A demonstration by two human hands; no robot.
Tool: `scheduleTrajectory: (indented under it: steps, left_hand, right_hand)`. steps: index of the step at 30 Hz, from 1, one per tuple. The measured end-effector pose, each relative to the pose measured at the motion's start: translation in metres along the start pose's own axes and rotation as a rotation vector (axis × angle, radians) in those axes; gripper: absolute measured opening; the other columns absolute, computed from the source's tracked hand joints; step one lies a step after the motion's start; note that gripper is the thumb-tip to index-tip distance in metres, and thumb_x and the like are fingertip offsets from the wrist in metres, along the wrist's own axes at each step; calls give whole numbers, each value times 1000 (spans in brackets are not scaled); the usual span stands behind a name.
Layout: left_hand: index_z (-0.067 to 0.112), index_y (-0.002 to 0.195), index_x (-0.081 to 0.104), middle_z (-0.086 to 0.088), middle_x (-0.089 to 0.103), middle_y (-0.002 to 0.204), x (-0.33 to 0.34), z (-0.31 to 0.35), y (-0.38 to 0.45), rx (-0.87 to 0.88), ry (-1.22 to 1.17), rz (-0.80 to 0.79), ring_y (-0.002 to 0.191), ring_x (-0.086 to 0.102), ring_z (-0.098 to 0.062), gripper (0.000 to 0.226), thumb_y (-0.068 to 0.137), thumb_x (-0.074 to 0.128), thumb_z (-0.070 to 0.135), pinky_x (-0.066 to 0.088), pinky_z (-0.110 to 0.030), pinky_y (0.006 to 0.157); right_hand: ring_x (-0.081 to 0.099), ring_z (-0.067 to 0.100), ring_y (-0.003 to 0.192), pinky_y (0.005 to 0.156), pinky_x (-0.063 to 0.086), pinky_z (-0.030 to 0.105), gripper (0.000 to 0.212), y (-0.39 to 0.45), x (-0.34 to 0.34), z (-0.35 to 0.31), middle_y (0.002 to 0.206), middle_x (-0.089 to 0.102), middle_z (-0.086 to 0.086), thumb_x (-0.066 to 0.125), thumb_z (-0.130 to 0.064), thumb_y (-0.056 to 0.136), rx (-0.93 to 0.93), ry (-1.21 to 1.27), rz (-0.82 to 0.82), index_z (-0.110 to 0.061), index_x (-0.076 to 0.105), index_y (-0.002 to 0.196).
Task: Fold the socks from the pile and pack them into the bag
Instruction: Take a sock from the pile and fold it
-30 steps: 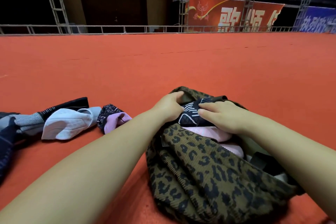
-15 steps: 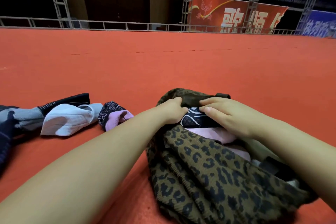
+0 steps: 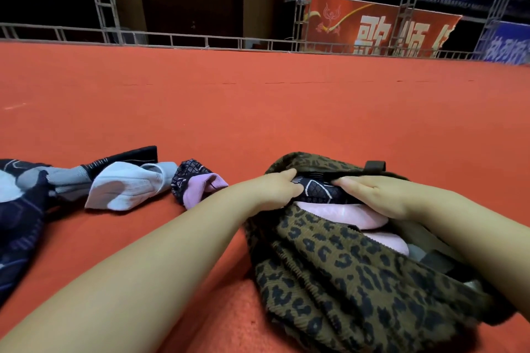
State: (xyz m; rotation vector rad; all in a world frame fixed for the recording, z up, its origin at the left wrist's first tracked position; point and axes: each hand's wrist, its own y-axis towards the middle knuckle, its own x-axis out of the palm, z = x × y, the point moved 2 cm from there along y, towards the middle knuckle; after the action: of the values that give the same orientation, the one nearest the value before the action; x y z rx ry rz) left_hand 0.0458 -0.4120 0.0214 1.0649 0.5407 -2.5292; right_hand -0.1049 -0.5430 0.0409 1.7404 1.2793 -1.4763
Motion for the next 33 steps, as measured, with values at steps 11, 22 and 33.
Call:
scheduleTrajectory:
  steps: [11,22,33]
  left_hand:
    - [19,98,64,6,56,80,-45,-85,-98,40,-418,184,63,52,-1,18,92,49,28,34,-23,64]
    - [23,98,59,4,66,96,-49,-223,-168,-132,-782,306,84,61,-9,15,97,44,25,45,-23,75]
    - [12,97,59,-5,63,83,-49,-253,-170,17,-1248,430,78,61,-19,11,94,49,16,51,-30,70]
  right_hand:
    - [61,11,96,86,47,29,24,-7,-6,-123,101,66,-10,48,-39,95,-129,126,152,-23,64,103]
    - [56,9,96,80,40,22,22,54,101,-243,98,61,-11,53,-35,93,-289,33,-73,-25,65,109]
    - [42,25,130,104,33,36,79,118,119,-207,142,43,10,69,-41,80,120,608,530,-14,32,144]
